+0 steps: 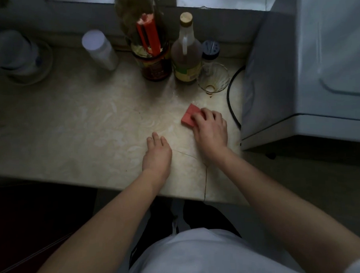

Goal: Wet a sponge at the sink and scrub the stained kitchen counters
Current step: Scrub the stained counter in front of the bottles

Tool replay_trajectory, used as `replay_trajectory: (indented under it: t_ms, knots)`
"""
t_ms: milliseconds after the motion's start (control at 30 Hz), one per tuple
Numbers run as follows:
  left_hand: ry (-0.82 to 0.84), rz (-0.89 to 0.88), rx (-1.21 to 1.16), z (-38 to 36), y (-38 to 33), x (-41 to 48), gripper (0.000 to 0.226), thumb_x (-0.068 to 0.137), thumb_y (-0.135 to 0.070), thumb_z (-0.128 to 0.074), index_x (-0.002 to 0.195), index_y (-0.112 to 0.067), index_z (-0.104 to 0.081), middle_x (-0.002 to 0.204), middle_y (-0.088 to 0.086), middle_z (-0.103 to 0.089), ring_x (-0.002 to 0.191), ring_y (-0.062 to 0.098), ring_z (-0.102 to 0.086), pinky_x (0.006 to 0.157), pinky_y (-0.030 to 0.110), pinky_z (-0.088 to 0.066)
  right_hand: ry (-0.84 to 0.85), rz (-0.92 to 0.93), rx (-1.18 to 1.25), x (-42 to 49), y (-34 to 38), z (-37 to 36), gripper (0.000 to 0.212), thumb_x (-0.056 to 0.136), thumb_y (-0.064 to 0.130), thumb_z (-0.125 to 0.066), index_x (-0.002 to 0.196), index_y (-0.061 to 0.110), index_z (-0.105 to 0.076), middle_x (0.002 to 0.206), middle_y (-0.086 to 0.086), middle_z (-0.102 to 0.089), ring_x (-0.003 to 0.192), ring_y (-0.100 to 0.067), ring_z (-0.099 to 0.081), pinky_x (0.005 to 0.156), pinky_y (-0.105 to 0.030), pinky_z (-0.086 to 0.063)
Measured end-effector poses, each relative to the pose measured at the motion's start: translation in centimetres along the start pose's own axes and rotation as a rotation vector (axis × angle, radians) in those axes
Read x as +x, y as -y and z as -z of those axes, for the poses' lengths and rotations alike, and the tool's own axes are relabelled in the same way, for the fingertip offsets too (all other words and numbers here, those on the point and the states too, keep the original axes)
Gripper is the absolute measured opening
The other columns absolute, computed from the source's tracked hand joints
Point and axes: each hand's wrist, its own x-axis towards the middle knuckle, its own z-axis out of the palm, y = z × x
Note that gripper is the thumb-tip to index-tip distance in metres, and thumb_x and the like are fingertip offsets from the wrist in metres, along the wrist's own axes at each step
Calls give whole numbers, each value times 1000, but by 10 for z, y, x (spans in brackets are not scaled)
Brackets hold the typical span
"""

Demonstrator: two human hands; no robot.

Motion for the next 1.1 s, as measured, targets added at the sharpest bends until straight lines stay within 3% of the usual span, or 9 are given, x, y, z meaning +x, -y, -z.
replay_trajectory:
  t_ms: [200, 367, 600, 700, 867, 933, 1000, 1100]
  knots:
    - [13, -14, -99, -1, 11, -4, 96, 85, -16, -70, 155, -7, -6, 162, 18, 4, 150, 36, -1, 112, 40, -33, 71, 75, 10, -78, 9, -12, 33, 90, 38, -65, 122, 32, -62, 137, 0, -56, 119, -30, -49, 96, -43, -43]
    - [11, -43, -188, 0, 20, -11, 98, 86, -29, -72, 156, -13, -6, 164, 13, 6, 151, 31, 1, 119, 40, -20, 182, 222, -27, -136, 21, -19, 34, 86, 46, -60, 118, 34, -61, 132, 1, -56, 114, -30, -50, 89, -42, -42]
    - [-21, -75, -174, -10, 42, -31, 76, 93, -24, -60, 154, -15, -16, 163, 11, -2, 150, 28, -6, 118, 39, -24, 300, 311, -58, -131, 23, -1, 42, 82, 45, -62, 121, 30, -56, 129, -1, -56, 111, -31, -51, 85, -41, -43]
    - [-15, -54, -183, -11, 50, -36, 73, 92, -23, -59, 153, -17, -20, 163, 12, -4, 149, 28, -8, 118, 40, -27, 306, 245, 44, -126, 25, 12, 48, 83, 50, -54, 126, 29, -53, 119, 1, -62, 103, -27, -57, 79, -38, -46]
    - [0, -38, -165, -9, 55, -40, 73, 92, -22, -57, 154, -19, -19, 163, 10, -5, 149, 28, -9, 117, 42, -29, 308, 11, 264, -105, 26, 31, 27, 100, 34, -43, 121, 23, -54, 92, -3, -68, 86, -31, -66, 65, -35, -40]
    - [12, -32, -174, -8, 53, -38, 73, 92, -21, -57, 153, -18, -19, 163, 10, -5, 149, 29, -9, 118, 42, -27, 282, -65, 283, -98, 22, 33, 33, 99, 30, -45, 129, 22, -55, 96, 0, -68, 88, -26, -65, 68, -35, -45]
    - [17, -25, -182, -8, 51, -37, 73, 91, -21, -59, 153, -16, -20, 163, 11, -5, 149, 29, -9, 118, 41, -26, 232, -109, 251, -93, 17, 32, 46, 96, 28, -49, 142, 20, -49, 118, -2, -66, 106, -25, -60, 83, -40, -52]
    - [21, -15, -177, -8, 49, -36, 74, 91, -22, -60, 153, -16, -20, 163, 12, -5, 149, 30, -10, 119, 40, -26, 175, -47, 162, -97, 13, 25, 52, 95, 34, -57, 144, 19, -49, 136, -5, -56, 121, -27, -50, 99, -42, -46]
